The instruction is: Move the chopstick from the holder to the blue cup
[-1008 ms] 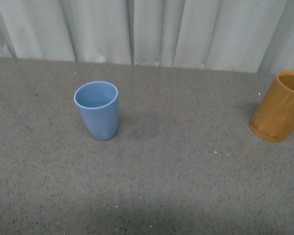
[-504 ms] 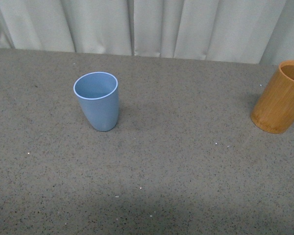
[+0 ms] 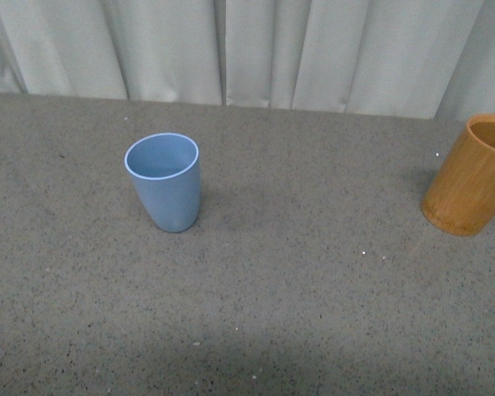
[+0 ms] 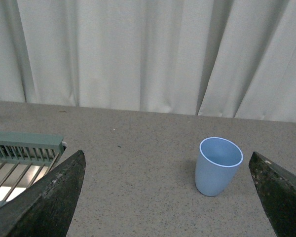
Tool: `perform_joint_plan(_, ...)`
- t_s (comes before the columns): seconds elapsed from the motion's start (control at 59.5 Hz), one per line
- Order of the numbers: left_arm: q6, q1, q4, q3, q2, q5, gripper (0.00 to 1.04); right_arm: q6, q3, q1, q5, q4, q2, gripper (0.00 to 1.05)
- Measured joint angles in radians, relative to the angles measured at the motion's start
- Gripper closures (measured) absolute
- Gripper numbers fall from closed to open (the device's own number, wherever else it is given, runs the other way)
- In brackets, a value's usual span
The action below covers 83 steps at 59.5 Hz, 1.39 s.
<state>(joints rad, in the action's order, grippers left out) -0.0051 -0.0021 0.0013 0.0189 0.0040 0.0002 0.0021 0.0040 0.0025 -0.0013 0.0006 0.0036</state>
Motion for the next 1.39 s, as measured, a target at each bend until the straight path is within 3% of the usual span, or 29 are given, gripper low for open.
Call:
perform_joint_plan(1.327,-0.001,0.000,0.000,0.000,0.000,-0.001,0.07,0.000,0.000,0.000,0.000,0.000,0.000,0.10)
perform_joint_plan(1.394,-0.100,-0.039,-0.080,0.026,0.048,-0.109,0.07,0.000,0.000,0.000,0.000,0.000,0.000,0.10)
